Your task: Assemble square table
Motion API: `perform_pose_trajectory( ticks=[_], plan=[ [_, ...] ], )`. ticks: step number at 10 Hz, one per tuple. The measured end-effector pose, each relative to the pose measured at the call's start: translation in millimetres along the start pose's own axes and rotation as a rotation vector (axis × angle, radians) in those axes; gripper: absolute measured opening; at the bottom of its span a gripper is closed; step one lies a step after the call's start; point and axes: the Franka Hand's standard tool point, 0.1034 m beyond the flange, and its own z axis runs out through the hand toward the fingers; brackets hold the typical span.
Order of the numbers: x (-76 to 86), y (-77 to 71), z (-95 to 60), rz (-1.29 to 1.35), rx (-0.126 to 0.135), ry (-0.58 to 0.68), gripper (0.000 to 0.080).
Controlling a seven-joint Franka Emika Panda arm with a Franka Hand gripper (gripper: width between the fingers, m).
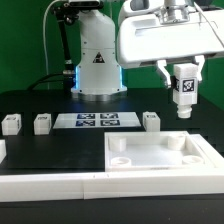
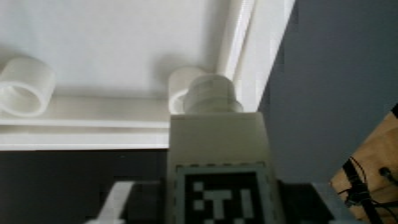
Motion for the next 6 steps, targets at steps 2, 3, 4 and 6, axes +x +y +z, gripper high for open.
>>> perform_pose_trajectory(
  ticks=[2, 3, 4, 6],
  plan=[
    [7.3, 8.2, 6.6, -0.041, -0.006, -0.005, 0.029],
    [17.7, 11.5, 11.6, -0.046, -0.006, -0.003, 0.029],
    [28.7, 13.7, 16.7, -0.057, -0.005, -0.003, 0.029],
    [41.5, 18.7, 33.2, -0.077, -0.006, 0.001, 0.029]
  ],
)
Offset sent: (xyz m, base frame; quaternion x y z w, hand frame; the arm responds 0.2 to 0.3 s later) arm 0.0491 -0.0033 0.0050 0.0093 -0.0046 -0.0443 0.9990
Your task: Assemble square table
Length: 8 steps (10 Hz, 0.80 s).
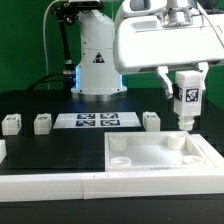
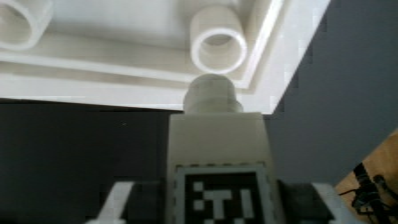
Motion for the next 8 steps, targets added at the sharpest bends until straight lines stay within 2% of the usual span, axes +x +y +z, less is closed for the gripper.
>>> perform_pose_trajectory(
  ticks=[2, 6, 8],
  plan=[
    [-2.5, 3.6, 20.3, -0.032, -0.004, 0.005, 0.029],
    [-3.9, 3.9, 21.4, -0.031, -0.004, 0.002, 0.029],
    [-6.0, 2.2, 28.1, -0.03, -0.001, -0.005, 0.029]
  ],
)
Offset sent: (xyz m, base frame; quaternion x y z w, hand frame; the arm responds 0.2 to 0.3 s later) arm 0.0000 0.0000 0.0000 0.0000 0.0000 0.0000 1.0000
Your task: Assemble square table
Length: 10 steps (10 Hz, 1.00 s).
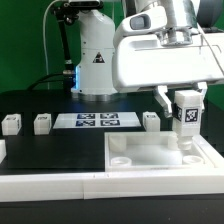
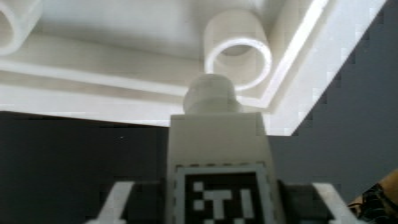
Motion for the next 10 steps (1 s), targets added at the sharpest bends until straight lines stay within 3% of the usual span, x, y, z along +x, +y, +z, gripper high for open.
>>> perform_pose_trajectory(
  ticks=[10],
  plan=[
    [-13.0, -14.2, 18.6, -0.015, 0.011, -0.009, 0.029]
  ],
)
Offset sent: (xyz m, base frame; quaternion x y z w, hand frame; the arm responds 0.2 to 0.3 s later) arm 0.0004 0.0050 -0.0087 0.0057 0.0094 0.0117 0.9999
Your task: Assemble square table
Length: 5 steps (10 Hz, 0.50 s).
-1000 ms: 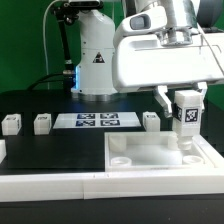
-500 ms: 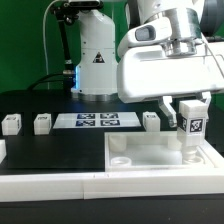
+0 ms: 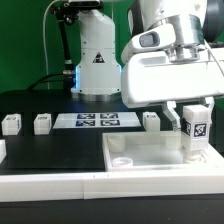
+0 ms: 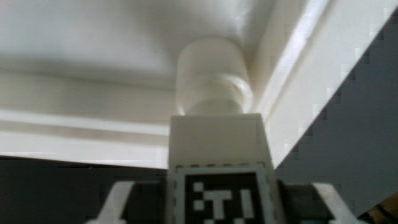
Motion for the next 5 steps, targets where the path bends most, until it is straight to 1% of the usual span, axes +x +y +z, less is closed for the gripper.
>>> perform_pose_trajectory(
  ticks=[3, 5],
  plan=[
    [-2.1, 0.7, 2.6, 0.0, -0.002, 0.002, 0.029],
    [0.6, -0.7, 4.1, -0.004, -0.01, 0.04, 0.029]
  ],
)
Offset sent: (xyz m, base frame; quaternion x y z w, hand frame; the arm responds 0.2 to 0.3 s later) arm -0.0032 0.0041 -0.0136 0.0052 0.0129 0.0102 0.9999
